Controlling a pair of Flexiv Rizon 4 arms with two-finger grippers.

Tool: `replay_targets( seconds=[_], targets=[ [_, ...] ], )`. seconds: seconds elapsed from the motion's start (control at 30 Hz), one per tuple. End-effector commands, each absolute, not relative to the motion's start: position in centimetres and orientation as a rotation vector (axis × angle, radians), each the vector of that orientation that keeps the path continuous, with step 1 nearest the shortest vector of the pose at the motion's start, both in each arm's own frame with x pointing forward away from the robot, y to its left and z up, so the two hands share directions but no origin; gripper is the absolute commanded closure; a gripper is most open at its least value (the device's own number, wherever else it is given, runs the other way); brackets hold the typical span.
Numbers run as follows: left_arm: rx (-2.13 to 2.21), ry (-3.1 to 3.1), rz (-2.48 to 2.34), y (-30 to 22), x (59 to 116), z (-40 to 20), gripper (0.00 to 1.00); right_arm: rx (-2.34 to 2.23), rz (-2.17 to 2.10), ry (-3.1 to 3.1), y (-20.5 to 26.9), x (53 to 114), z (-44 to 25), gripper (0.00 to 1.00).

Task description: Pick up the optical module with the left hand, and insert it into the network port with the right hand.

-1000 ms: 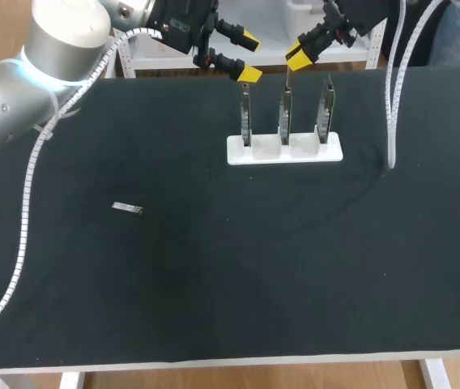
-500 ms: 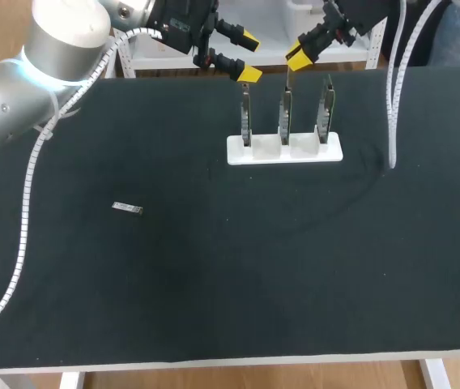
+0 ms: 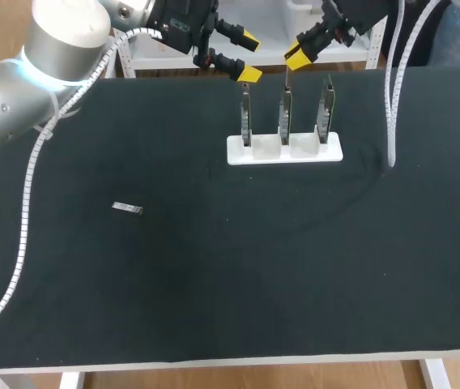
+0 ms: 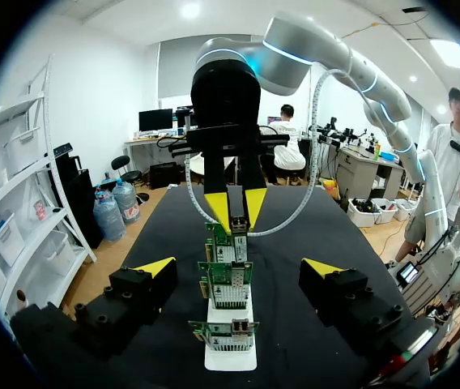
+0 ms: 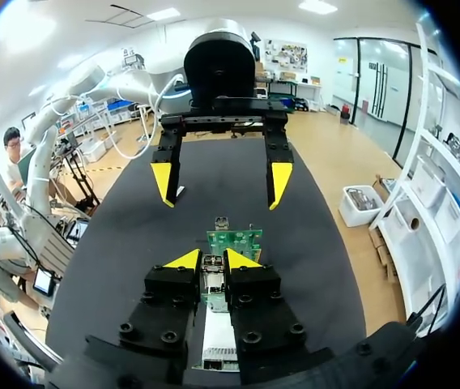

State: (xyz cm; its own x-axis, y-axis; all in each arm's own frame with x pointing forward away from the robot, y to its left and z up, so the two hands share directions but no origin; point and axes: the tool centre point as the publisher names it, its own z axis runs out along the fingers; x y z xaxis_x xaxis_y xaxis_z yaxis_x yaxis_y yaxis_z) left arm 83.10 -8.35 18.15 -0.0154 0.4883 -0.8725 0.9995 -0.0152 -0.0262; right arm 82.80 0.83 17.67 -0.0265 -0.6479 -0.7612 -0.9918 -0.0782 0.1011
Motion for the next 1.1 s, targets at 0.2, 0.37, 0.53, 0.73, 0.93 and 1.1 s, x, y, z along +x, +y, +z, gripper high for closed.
replay_targets(
  seconds=[0.2, 0.37, 0.53, 0.73, 0.93, 1.1],
  targets=[
    [1.578, 1.582, -0.949, -8.34, 82.84, 18.09, 0.0, -1.97, 1.242, 1.643, 0.95, 83.96, 17.79, 1.0],
    [1.578, 1.582, -0.949, -8.34, 82.84, 18.09, 0.0, -1.975, 1.242, 1.644, 0.91, 83.98, 17.83, 1.0],
    [1.578, 1.582, -0.949, -8.34, 82.84, 18.09, 0.0, -1.973, 1.246, 1.644, 0.93, 83.89, 17.81, 1.0],
    [1.578, 1.582, -0.949, -8.34, 82.84, 18.09, 0.0, -1.97, 1.26, 1.641, 1.02, 83.63, 17.66, 1.0],
    [1.578, 1.582, -0.949, -8.34, 82.84, 18.09, 0.0, -1.971, 1.267, 1.646, 0.94, 83.52, 17.43, 1.0],
    [1.578, 1.582, -0.949, -8.34, 82.84, 18.09, 0.0, -1.968, 1.27, 1.651, 0.88, 83.5, 17.29, 1.0]
  ],
)
